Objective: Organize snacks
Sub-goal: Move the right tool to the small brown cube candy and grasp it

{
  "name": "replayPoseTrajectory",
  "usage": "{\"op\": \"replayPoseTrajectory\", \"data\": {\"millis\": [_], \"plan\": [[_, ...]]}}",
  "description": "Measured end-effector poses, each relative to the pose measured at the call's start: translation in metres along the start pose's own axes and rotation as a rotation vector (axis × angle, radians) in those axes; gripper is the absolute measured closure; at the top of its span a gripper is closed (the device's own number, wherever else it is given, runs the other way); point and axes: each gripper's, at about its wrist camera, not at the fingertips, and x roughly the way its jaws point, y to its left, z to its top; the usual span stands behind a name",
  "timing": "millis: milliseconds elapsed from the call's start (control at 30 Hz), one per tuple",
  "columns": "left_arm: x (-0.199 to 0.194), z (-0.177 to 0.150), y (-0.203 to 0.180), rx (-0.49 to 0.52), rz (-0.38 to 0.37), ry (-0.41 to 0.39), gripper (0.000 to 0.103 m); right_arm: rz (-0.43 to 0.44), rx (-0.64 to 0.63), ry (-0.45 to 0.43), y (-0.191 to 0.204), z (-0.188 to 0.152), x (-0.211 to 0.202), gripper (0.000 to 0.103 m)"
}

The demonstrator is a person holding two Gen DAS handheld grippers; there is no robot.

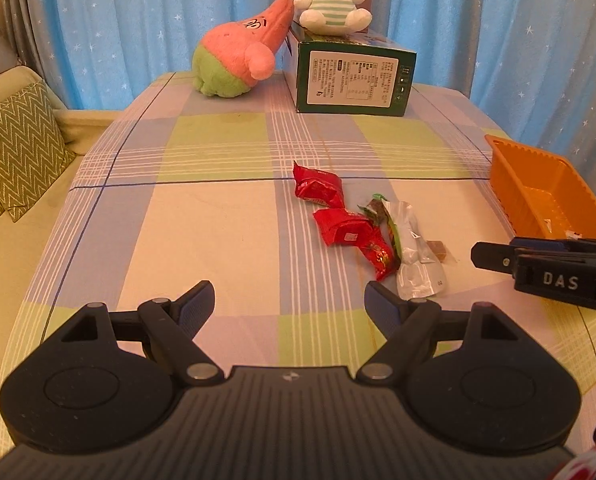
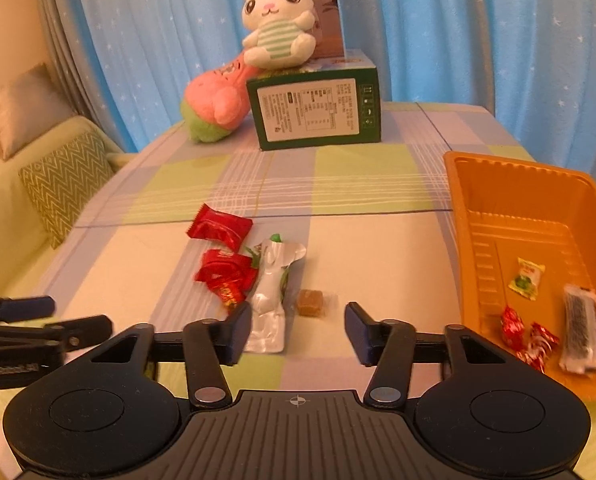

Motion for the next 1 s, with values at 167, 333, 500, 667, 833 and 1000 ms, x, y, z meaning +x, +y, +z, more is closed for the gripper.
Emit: {"op": "replayPoseTrajectory", "data": {"millis": [167, 333, 500, 667, 833, 1000], "plan": [[0.014, 0.005, 0.004, -0.008, -0.006, 0.000, 0.023, -0.019, -0.058, 0.048, -0.008, 0.004, 0.032, 0.054], [0.026, 0.004, 0.006, -0.021, -0.021, 0.012, 0.023, -0.031, -0.149, 0.092, -0.008, 0.001, 0.061, 0.054], [0.033, 0.003, 0.006, -0.027, -0.027, 0.019, 0.023, -0.039, -0.195, 0.108, -0.009, -0.003, 0.080, 0.053], [0.038, 0.001, 0.008, -0.036, -0.032, 0.026, 0.023, 0.008, -0.233, 0.097, -0.005, 0.002, 0.088, 0.053], [0.041, 0.002, 0.007, -0.036, -0.039, 0.028, 0.023, 0.055, -0.229, 0.102, 0.002, 0.001, 0.090, 0.054], [0.044, 0.003, 0.008, -0.036, -0.042, 0.025, 0.023, 0.085, -0.280, 0.089, 0.017, -0.011, 0.085, 0.053]]}}
